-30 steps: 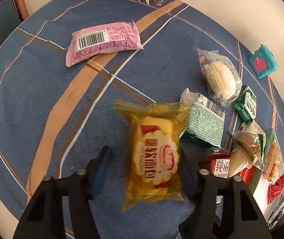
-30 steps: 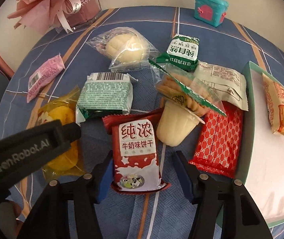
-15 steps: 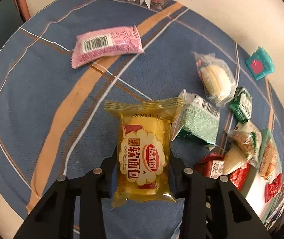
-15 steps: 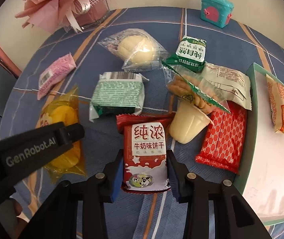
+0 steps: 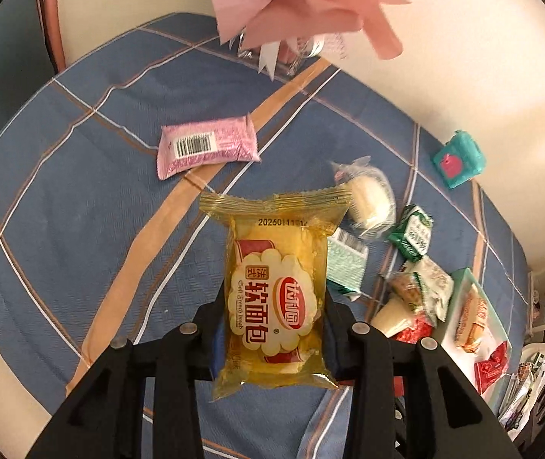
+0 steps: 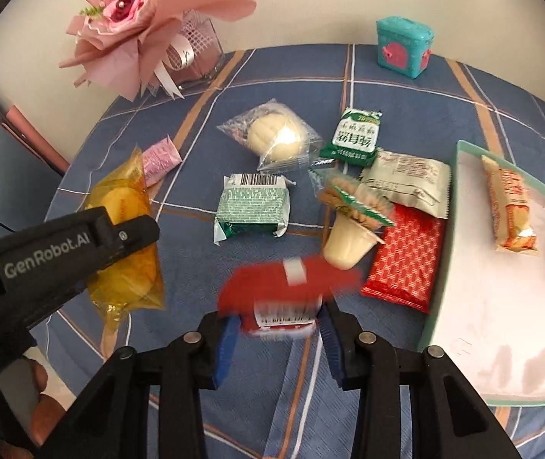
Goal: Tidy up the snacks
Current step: 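Lift both held snacks and carry them over the white tray, then open the left tool to drop the bread bag while the right tool drops the biscuit pack in the tray, then move both open tools back from the tray toward the snack pile, then reach the right tool to the green-wrapped cup snack and grasp it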
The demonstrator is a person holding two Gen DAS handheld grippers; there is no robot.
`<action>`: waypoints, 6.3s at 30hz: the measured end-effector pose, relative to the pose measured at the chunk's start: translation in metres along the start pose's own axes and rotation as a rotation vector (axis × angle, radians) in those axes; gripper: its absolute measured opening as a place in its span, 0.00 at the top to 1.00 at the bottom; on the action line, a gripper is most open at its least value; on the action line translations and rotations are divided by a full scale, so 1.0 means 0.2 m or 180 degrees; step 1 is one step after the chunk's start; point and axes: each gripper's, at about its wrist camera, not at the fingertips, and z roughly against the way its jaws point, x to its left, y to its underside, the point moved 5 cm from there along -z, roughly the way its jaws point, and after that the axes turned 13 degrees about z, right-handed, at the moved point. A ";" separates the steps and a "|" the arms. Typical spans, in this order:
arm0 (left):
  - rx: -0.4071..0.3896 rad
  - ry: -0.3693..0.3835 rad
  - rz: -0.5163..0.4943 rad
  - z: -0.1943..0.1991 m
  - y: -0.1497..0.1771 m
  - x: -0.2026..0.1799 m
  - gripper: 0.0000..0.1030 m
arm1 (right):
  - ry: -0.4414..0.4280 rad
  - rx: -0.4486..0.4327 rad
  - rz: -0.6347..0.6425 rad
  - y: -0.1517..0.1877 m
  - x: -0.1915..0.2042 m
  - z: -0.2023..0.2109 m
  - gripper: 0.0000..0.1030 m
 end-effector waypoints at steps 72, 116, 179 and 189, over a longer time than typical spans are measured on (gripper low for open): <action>0.0518 0.0050 -0.1751 -0.26 1.00 -0.94 0.60 | 0.0674 0.0271 -0.1699 0.65 -1.42 0.43 0.59; 0.0229 0.0047 -0.1673 -0.17 0.89 -0.91 0.19 | 0.0779 0.0340 -0.1476 0.62 -1.42 0.37 0.36; -0.0514 -0.0947 -0.0284 -0.10 -0.07 0.15 0.06 | 0.0261 -0.0080 -0.0165 0.08 -0.23 0.09 0.00; -0.0456 -0.0547 -0.0106 -0.18 -0.13 0.12 0.06 | 0.0220 -0.0201 -0.0411 0.01 -0.35 0.06 0.00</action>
